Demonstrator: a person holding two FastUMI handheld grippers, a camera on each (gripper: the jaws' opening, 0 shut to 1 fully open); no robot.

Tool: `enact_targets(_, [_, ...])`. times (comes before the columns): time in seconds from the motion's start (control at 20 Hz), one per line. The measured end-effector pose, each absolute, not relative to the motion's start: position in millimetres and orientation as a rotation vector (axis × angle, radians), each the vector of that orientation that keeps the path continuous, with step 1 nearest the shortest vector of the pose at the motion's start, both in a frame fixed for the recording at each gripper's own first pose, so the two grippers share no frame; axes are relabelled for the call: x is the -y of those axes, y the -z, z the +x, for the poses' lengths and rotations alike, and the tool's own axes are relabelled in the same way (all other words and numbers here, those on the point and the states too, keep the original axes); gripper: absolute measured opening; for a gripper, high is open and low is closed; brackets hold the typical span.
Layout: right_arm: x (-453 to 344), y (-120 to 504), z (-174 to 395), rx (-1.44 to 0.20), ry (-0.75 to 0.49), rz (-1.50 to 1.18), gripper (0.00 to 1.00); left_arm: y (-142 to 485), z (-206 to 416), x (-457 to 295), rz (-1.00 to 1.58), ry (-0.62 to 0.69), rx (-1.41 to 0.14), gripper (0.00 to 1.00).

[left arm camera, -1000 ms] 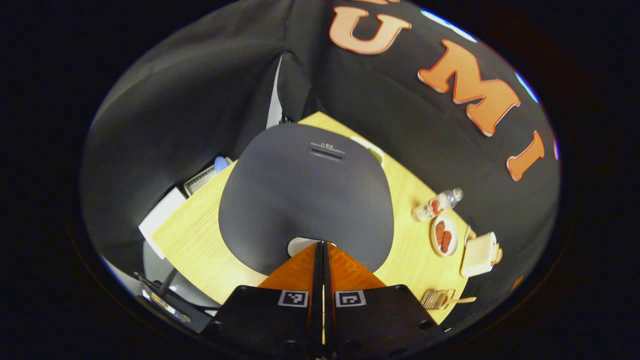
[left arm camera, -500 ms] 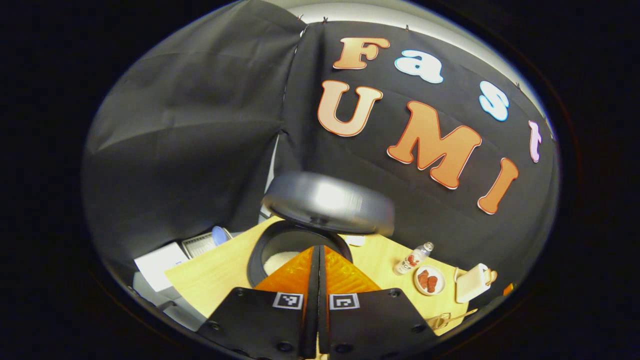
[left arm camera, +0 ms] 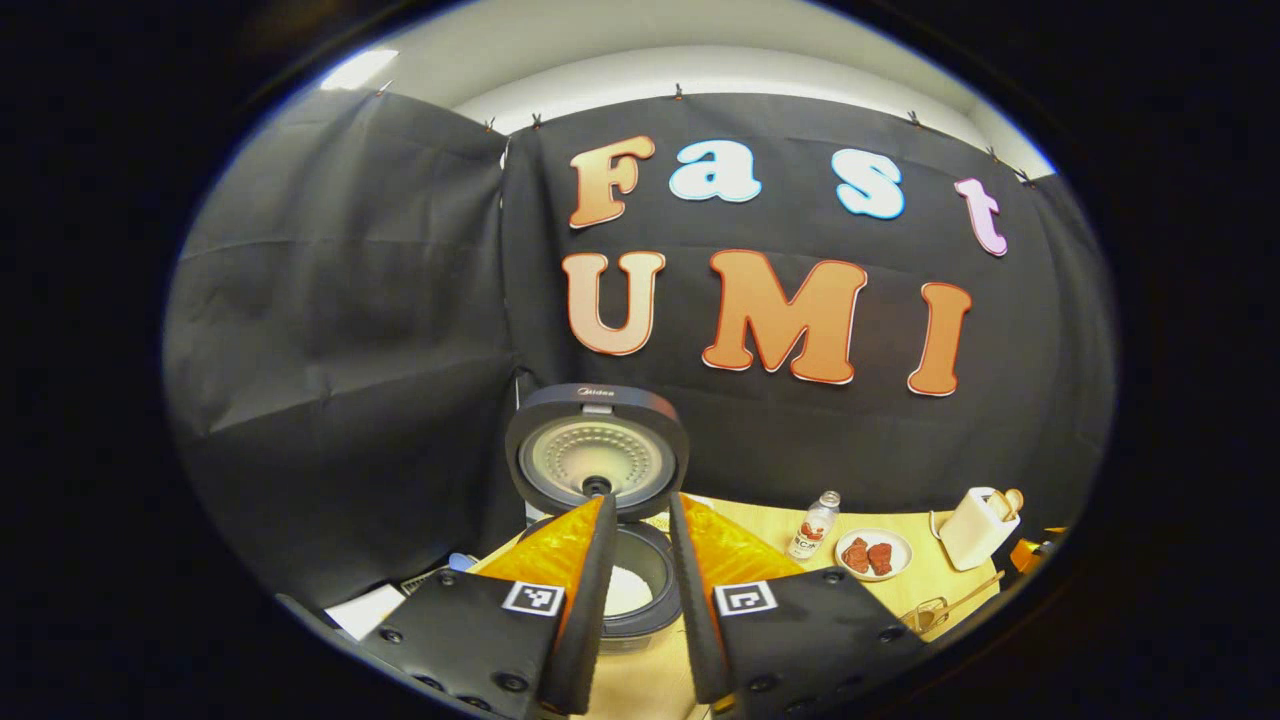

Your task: Close the left gripper, press the button to open the rice cooker; take a wooden spoon from the chopstick holder with the right hand, scoop a spoonful of rice and pour it into the rice cooker, then put the wooden spoon back into the chopstick holder.

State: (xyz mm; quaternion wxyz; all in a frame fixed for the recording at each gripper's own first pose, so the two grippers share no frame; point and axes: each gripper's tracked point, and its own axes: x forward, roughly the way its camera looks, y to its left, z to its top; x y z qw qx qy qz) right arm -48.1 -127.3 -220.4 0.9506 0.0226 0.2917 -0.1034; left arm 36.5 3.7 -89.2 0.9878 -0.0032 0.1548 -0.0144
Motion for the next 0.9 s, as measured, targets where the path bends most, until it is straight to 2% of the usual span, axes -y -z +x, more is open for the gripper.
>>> enact_targets(0.25, [157,253,-50,-0.654,0.254,0.07,0.91,87,22,27,0.089,0.056,-0.282,0.71])
enact_targets(0.5, [170,292,-49,-0.733,0.255,0.131,0.91,76,7,46,0.168,0.011,-0.219,1.0])
enact_targets(0.8, [169,339,-49,-0.824,0.241,0.27,0.89,80,-11,53,0.204,0.005,-0.244,1.0])
enact_targets(0.9, [156,348,-51,-0.842,0.207,0.333,0.85,81,-15,53,0.2,0.0,-0.247,1.0])
